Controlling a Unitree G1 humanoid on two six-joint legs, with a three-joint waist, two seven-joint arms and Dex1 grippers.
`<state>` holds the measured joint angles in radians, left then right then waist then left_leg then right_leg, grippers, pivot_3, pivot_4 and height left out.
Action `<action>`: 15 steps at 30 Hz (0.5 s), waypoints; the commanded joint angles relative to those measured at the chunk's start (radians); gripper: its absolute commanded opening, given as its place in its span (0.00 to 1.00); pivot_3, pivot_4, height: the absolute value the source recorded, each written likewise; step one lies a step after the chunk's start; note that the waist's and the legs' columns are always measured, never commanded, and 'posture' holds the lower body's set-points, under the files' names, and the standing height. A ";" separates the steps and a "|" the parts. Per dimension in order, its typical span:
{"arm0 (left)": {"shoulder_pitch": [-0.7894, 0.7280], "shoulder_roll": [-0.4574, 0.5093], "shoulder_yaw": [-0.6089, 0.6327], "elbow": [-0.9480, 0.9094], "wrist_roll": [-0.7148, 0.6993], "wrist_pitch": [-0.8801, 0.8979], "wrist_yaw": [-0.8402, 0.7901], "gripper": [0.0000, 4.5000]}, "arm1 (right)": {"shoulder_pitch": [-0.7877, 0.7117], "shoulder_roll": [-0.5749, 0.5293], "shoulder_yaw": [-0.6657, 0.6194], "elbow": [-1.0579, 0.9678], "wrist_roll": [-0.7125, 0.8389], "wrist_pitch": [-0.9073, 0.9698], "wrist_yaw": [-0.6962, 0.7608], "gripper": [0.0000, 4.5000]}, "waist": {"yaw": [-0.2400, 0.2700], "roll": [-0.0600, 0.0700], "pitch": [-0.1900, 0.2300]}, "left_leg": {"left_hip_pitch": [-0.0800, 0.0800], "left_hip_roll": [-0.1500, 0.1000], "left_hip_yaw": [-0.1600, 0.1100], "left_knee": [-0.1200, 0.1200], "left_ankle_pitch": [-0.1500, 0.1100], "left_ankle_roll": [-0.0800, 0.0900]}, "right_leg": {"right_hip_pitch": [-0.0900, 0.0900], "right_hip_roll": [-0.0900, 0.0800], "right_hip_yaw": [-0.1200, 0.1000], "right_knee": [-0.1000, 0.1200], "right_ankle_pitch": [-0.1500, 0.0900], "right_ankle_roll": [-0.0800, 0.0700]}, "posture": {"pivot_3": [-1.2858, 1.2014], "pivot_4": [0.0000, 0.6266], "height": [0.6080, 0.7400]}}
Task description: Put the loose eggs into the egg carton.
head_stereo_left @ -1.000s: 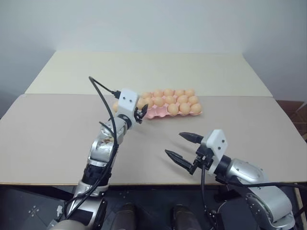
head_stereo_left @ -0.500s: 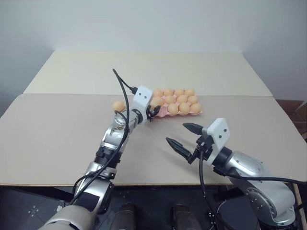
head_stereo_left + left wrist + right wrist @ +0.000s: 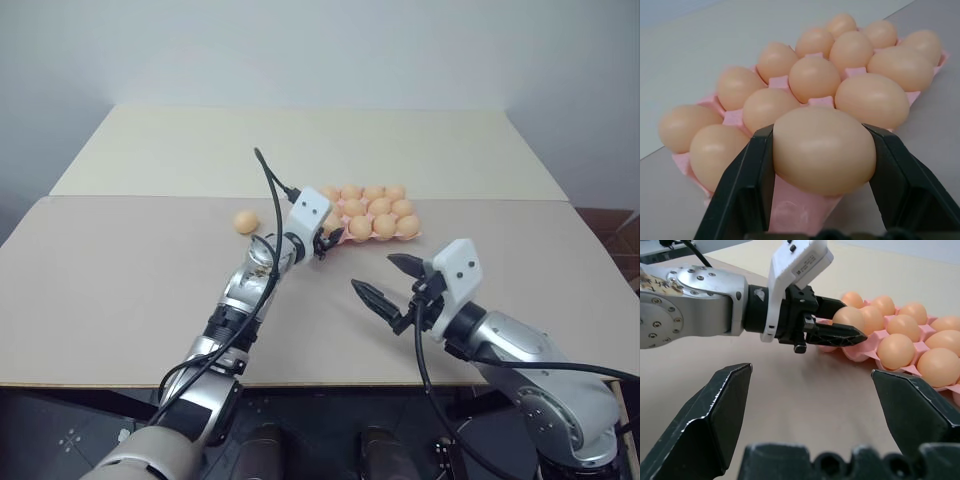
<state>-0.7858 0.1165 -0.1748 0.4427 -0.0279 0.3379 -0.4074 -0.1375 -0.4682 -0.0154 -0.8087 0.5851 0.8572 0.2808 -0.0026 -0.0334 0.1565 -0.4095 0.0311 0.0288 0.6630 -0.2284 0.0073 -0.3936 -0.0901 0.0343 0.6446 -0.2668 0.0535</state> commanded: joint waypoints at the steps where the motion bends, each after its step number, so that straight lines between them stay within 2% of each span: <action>1: -0.035 -0.017 0.013 0.014 0.003 -0.047 0.005 0.68 | -0.006 -0.005 -0.015 -0.047 0.014 -0.005 -0.001 1.00 | 0.000 0.000 0.000 | 0.000 0.000 0.000 0.000 0.000 0.000 | 0.000 0.000 0.000 0.000 0.000 0.000 | 0.52 0.24 1.00; 3: -0.037 -0.024 0.024 0.026 -0.002 -0.057 0.012 0.78 | -0.006 -0.005 -0.014 -0.049 0.015 -0.005 -0.001 1.00 | -0.001 0.000 0.000 | 0.000 0.000 0.000 0.000 0.000 0.000 | 0.000 0.000 0.000 0.000 0.000 0.000 | 0.52 0.24 1.00; 6: -0.037 -0.021 0.030 0.025 0.001 -0.068 0.010 0.99 | -0.005 -0.007 -0.013 -0.051 0.017 -0.005 -0.001 1.00 | -0.001 0.000 0.000 | 0.000 0.000 0.000 0.000 0.000 0.000 | 0.000 0.000 0.000 0.000 0.000 0.000 | 0.52 0.24 1.00; 11: -0.011 -0.012 0.047 -0.041 -0.003 -0.088 0.018 0.99 | 0.000 -0.009 -0.013 -0.051 0.021 -0.008 0.005 1.00 | -0.001 0.000 0.000 | 0.000 0.000 0.000 0.000 0.000 0.000 | 0.000 0.000 0.000 0.000 0.000 0.000 | 0.52 0.24 1.00; 15: 0.038 -0.013 0.066 -0.169 -0.012 -0.112 0.043 0.99 | 0.003 -0.019 -0.005 -0.054 0.011 -0.019 0.015 1.00 | -0.001 0.000 0.000 | -0.001 0.000 -0.001 0.000 0.000 0.000 | 0.000 0.000 0.000 0.000 0.000 0.000 | 0.52 0.24 1.00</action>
<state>-0.7500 0.1085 -0.1252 0.3491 -0.0306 0.2562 -0.3764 -0.1347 -0.4821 -0.0120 -0.8151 0.5926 0.8569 0.2883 -0.0035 -0.0334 0.1565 -0.4103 0.0314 0.0279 0.6630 -0.2284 0.0073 -0.3941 -0.0903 0.0343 0.6444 -0.2668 0.0535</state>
